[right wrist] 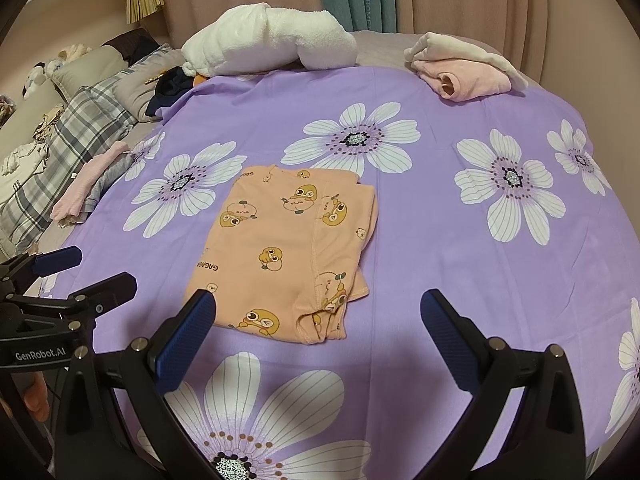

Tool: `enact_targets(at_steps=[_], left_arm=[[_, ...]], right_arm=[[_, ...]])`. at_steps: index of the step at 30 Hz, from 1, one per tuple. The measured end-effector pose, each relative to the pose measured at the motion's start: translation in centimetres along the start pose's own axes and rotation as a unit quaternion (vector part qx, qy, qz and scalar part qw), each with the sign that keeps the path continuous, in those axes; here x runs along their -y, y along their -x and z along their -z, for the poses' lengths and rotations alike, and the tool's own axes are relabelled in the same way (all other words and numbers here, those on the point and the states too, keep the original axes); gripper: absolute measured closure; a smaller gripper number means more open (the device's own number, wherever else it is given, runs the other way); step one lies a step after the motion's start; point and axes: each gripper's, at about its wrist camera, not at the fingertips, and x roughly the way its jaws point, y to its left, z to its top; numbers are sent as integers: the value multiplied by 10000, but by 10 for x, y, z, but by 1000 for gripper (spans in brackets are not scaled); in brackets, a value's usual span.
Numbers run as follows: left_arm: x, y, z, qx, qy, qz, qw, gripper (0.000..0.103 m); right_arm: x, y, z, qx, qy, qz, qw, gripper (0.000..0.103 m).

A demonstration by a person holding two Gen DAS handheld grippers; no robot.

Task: Fold small clothes

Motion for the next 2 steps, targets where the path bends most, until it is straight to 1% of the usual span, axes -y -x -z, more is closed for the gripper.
enact_targets(at_steps=[2], left_arm=[[-1,0,0,-3,6,3,10000,4]], right_arm=[[0,0,0,6,3,-4,10000,0]])
